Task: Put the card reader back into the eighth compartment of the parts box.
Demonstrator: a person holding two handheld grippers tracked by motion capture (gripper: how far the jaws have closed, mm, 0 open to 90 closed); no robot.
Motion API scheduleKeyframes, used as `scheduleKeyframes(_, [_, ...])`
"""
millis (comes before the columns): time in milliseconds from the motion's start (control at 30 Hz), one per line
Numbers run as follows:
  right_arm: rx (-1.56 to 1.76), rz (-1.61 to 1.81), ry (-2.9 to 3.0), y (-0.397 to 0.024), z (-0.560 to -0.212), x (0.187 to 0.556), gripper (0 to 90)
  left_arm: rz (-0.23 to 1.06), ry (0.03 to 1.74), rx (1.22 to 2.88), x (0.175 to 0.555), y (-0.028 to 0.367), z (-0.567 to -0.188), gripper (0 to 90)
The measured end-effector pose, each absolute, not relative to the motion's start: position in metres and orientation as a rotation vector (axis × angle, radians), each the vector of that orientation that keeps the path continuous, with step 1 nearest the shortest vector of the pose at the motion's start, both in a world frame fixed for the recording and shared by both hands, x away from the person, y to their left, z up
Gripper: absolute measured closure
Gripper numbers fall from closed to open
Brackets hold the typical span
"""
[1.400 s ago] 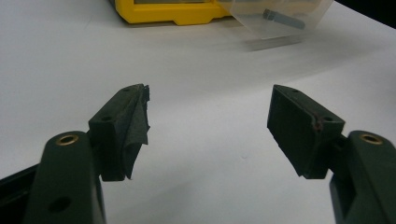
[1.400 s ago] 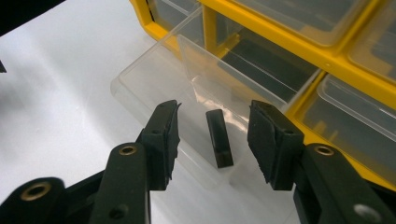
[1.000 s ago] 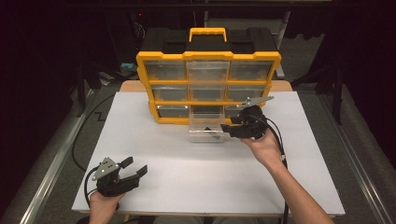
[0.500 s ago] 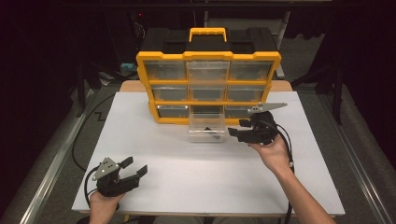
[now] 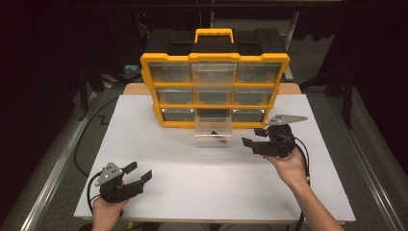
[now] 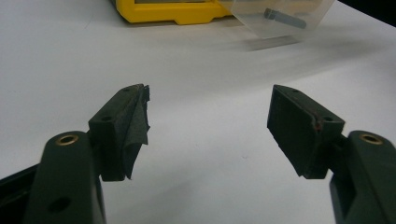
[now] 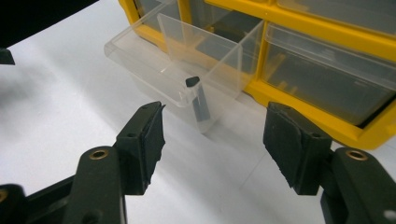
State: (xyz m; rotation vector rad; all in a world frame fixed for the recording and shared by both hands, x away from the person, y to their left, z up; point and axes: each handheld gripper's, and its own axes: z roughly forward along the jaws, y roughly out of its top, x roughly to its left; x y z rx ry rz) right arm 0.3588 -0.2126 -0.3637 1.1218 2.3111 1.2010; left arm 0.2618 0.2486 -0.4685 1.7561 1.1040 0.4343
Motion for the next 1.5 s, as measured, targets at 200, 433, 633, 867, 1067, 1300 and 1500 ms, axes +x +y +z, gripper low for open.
scheduleKeyframes(200, [1.134,1.212,2.282,-0.222,-0.37,0.354,37.1,0.435,1.105,1.753,0.262,0.249,-0.469,30.0])
scheduleKeyframes(433, [1.154,1.23,2.249,-0.236,-0.378,0.345,36.1,0.435,1.106,1.755,0.262,0.249,-0.469,30.0])
scheduleKeyframes(633, [1.174,1.237,2.231,-0.246,-0.385,0.34,35.6,0.436,1.106,1.756,0.262,0.249,-0.469,30.0])
scheduleKeyframes(867, [1.197,1.246,2.194,-0.259,-0.392,0.332,35.3,0.437,1.111,1.753,0.262,0.249,-0.469,30.0])
scheduleKeyframes(1067, [1.21,1.254,2.173,-0.267,-0.398,0.327,34.9,0.437,1.112,1.752,0.262,0.249,-0.469,30.0])
scheduleKeyframes(1300, [1.22,1.27,2.142,-0.276,-0.405,0.319,33.9,0.436,1.114,1.752,0.262,0.249,-0.469,30.0])
scheduleKeyframes(1500, [1.241,1.28,2.12,-0.283,-0.411,0.315,32.9,0.437,1.115,1.752,0.262,0.249,-0.469,30.0])
